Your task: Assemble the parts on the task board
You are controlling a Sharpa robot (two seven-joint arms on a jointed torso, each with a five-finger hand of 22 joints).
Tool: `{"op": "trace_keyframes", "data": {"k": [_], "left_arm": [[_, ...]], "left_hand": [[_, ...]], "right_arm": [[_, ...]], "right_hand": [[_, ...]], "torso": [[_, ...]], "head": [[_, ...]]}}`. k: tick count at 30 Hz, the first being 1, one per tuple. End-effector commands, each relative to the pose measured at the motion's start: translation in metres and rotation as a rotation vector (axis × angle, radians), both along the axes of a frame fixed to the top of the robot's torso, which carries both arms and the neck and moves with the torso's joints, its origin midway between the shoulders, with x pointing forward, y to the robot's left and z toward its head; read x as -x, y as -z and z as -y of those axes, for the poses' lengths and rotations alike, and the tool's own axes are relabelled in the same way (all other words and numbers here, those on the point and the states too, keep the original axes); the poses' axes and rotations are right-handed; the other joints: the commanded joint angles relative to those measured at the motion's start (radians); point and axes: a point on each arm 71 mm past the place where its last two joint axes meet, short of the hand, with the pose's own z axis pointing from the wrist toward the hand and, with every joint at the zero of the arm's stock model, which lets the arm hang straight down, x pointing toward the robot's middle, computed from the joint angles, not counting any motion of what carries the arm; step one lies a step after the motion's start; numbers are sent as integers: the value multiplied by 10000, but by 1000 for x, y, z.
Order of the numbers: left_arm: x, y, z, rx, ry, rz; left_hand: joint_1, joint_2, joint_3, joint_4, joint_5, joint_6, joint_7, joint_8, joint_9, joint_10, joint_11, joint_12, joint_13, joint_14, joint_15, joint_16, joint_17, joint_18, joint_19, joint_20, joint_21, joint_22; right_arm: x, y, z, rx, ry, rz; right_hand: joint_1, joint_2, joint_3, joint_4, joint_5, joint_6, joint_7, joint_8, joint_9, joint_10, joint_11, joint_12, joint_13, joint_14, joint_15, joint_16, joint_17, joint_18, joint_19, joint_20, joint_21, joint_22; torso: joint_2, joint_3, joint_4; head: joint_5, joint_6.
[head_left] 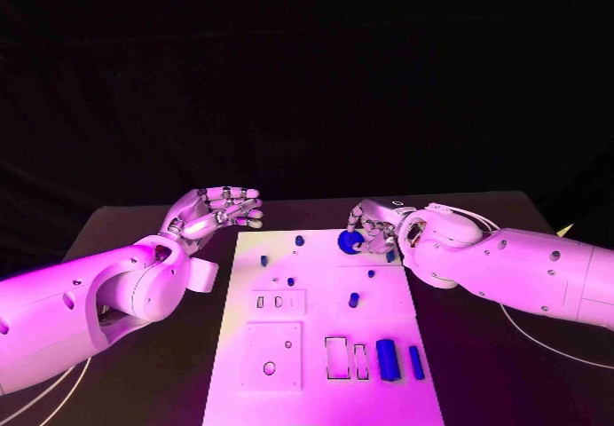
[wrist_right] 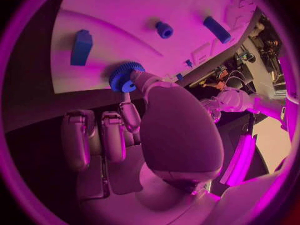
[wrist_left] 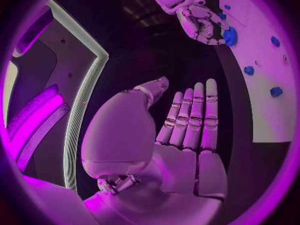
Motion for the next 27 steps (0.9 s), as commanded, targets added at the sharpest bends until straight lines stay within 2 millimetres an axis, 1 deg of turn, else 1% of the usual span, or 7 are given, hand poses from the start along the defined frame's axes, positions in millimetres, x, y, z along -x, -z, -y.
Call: {"op": "trace_keyframes", "data": {"k": [1,6,12,15,19,25,27], "left_arm": [[0,-1,2,115,172,21],[0,-1,3,127,197,9],[0,-1,5,144,241,3],[0,-1,5,148,252,1],[0,-1,6,149,259,-3],[0,-1,6,152,272,-8],[0,-1,7,156,285,-12]], "left_hand": [[-13,90,-58,-8,-49,-44,300,-46,10,-30,7,10,16,-76,-3,-55,20,89,-108,0,40,16],[-13,90,-58,-8,-49,-44,300,-46,10,-30,7,10,16,-76,-3,-55,20,89,-108,0,40,16],[-12,106,-55,-1,-51,-42,300,-44,12,-28,7,11,17,-75,-3,-58,28,90,-115,0,51,22],[-12,106,-55,-1,-51,-42,300,-44,12,-28,7,11,17,-75,-3,-58,28,90,-115,0,51,22],[-12,106,-55,-1,-51,-42,300,-44,12,-28,7,11,17,-75,-3,-58,28,90,-115,0,51,22],[-12,114,-54,4,-56,-40,299,-44,13,-26,6,12,17,-75,-3,-62,36,91,-121,1,62,27],[-12,114,-54,4,-56,-40,299,-44,13,-26,6,12,17,-75,-3,-62,36,91,-121,1,62,27]], "right_arm": [[6,-10,-12,-141,-305,1253],[19,-13,-42,-250,-903,1633],[28,-9,-73,-265,-1359,1717],[29,-5,-85,-267,-1489,1680],[29,2,-98,-224,-1580,1593],[26,11,-109,-76,-1598,1463],[24,15,-112,19,-1539,1409]], "right_hand": [[-218,65,35,6,-39,246,-61,255,15,88,-6,60,58,979,-44,70,2356,-123,458,-60,41,1930],[-338,0,24,10,-37,249,-66,256,8,113,-13,73,82,981,-51,73,2364,-127,470,-69,53,1945],[-391,-14,23,19,-43,241,-65,249,2,112,-12,69,81,972,-53,60,2327,-124,464,-72,44,1938],[-402,-15,24,21,-41,237,-65,246,0,114,-12,69,83,970,-53,55,2315,-124,464,-72,43,1937],[-407,-15,27,21,-36,233,-65,244,-2,121,-12,74,91,966,-54,50,2299,-128,474,-73,56,1950],[-450,-16,41,22,-2,207,-60,225,-13,112,-10,64,84,966,-55,50,2300,-123,462,-76,38,1934],[-450,-16,41,22,-2,207,-60,225,-13,112,-10,64,84,966,-55,50,2300,-123,462,-76,38,1934]], "torso": [[-1,5,1],[8,12,-1],[6,-8,2],[7,2,6],[13,0,10],[23,0,12],[26,3,12]], "head": [[21,7],[35,25],[47,8],[63,10],[75,9],[80,-2],[-1,39]]}}
